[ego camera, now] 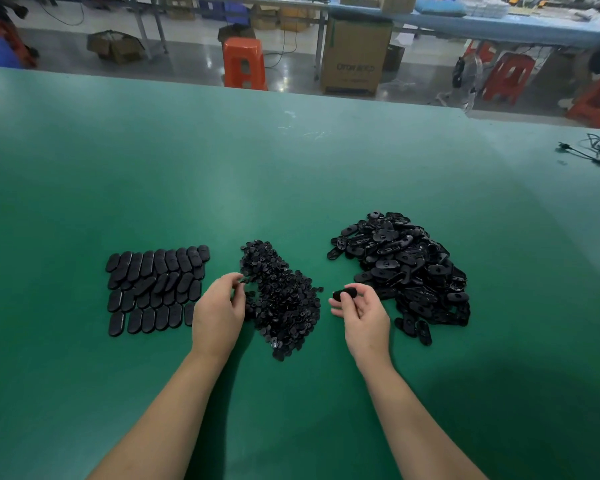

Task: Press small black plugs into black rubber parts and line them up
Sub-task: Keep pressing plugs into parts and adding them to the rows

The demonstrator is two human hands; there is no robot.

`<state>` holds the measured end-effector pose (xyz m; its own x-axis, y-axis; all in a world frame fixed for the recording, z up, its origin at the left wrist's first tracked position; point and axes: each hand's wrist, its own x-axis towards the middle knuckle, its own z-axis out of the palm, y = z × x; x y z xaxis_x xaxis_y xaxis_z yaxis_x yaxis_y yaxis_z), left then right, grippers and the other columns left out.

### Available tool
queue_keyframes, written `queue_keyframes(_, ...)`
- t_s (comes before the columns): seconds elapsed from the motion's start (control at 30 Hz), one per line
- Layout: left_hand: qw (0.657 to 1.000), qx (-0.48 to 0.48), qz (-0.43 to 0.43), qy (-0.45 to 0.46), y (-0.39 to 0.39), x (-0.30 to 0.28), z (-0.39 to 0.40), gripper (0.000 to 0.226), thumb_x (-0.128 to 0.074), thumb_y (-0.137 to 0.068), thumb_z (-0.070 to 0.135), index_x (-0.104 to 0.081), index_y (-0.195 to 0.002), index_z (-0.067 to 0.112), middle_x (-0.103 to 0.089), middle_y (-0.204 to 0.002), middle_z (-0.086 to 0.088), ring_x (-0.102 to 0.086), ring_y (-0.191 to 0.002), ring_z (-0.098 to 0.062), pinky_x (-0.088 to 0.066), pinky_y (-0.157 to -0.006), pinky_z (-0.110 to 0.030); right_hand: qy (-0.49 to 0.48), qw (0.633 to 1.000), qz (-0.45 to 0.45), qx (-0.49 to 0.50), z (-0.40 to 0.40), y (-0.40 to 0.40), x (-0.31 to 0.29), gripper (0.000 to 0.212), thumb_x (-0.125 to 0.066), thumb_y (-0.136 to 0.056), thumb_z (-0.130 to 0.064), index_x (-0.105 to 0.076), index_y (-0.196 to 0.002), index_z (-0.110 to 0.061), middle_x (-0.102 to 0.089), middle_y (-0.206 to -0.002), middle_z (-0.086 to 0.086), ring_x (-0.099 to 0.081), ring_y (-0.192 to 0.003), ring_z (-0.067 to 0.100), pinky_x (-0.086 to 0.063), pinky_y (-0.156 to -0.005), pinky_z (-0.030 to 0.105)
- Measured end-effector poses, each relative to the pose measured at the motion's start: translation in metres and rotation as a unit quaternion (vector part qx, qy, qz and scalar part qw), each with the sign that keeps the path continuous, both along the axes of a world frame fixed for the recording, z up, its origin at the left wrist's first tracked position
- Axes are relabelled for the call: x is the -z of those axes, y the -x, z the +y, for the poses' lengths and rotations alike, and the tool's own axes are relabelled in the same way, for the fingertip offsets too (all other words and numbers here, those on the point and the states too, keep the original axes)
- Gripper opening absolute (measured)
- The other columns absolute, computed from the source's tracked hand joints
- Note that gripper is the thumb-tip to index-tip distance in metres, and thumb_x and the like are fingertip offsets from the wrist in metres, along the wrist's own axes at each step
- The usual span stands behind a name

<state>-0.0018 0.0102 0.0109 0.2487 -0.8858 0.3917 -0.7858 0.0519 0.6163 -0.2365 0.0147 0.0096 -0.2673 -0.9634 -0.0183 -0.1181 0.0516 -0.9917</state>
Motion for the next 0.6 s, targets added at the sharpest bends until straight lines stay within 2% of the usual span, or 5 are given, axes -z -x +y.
queue_keyframes(0.1,0.999,-0.002,0.036,-0.016,0.009,-0.008,0.000,0.011,-0.067,-0.093,0.007,-0.071,-0.102,0.010,-0.070,-0.086,0.002,-0.057,-0.069,-0.007,-0.044,-0.067,-0.018,-0.002,1.000,-0.016,0.001,-0.001,0.000,0.000,0.014,-0.048,-0.106,-0.015,-0.057,-0.105,-0.024,-0.078,-0.093,-0.006,-0.075,-0.090,0.012,-0.062,-0.082,0.035)
queue_keyframes(0.17,0.995,0.009,0.095,-0.036,0.027,-0.017,0.000,0.009,-0.068,-0.093,0.013,-0.072,-0.099,0.018,-0.068,-0.080,0.012,-0.056,-0.064,-0.002,-0.039,-0.062,-0.010,-0.006,1.000,-0.025,0.000,-0.002,0.000,-0.001,0.016,-0.044,-0.108,-0.015,-0.057,-0.105,-0.024,-0.078,-0.093,-0.002,-0.076,-0.091,0.014,-0.062,-0.081,0.038)
queue_keyframes(0.3,0.967,0.061,0.238,-0.067,0.080,-0.032,-0.001,0.013,-0.071,-0.089,0.016,-0.072,-0.086,0.028,-0.070,-0.075,0.017,-0.064,-0.073,0.004,-0.044,-0.067,-0.006,-0.010,0.999,-0.042,0.008,-0.003,0.000,-0.001,0.017,-0.043,-0.107,-0.009,-0.055,-0.103,-0.020,-0.077,-0.094,0.006,-0.076,-0.092,0.018,-0.061,-0.075,0.038)
queue_keyframes(0.43,0.960,0.106,0.228,-0.121,0.117,-0.034,-0.005,0.012,-0.069,-0.089,0.015,-0.071,-0.084,0.026,-0.070,-0.075,0.014,-0.063,-0.074,0.004,-0.043,-0.069,-0.007,-0.006,0.999,-0.028,0.020,-0.002,0.002,0.001,0.015,-0.049,-0.104,-0.009,-0.059,-0.099,-0.019,-0.078,-0.090,0.000,-0.076,-0.088,0.018,-0.060,-0.068,0.028)
queue_keyframes(0.6,0.958,0.093,0.220,-0.158,0.130,-0.029,-0.005,0.012,-0.064,-0.091,0.011,-0.069,-0.086,0.021,-0.067,-0.078,0.014,-0.060,-0.075,0.007,-0.041,-0.066,-0.003,-0.023,1.000,0.017,0.009,-0.005,0.006,0.008,0.012,-0.055,-0.102,-0.016,-0.062,-0.096,-0.023,-0.076,-0.087,-0.001,-0.073,-0.089,0.021,-0.058,-0.087,0.054)
